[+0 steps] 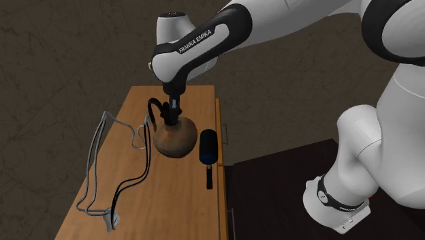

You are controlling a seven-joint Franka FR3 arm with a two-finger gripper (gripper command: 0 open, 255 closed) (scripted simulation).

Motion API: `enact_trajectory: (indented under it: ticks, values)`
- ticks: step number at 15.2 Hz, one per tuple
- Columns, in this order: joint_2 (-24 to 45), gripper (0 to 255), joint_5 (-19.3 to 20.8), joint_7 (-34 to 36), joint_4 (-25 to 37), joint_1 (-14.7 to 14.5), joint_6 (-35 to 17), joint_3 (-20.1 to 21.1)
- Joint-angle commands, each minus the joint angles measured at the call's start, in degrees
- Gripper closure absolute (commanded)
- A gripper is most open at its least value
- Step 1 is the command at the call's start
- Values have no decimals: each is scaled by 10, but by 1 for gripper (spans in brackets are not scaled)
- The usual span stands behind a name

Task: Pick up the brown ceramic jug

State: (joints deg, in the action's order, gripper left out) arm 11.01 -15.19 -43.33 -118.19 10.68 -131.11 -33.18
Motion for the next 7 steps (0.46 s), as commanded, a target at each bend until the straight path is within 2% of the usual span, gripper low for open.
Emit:
enact_trajectory:
  ticks: [1, 7]
  values:
    - [-10, 255, 9, 7, 7, -2, 12, -3]
    - [-27, 255, 25, 20, 21, -5, 39, -6]
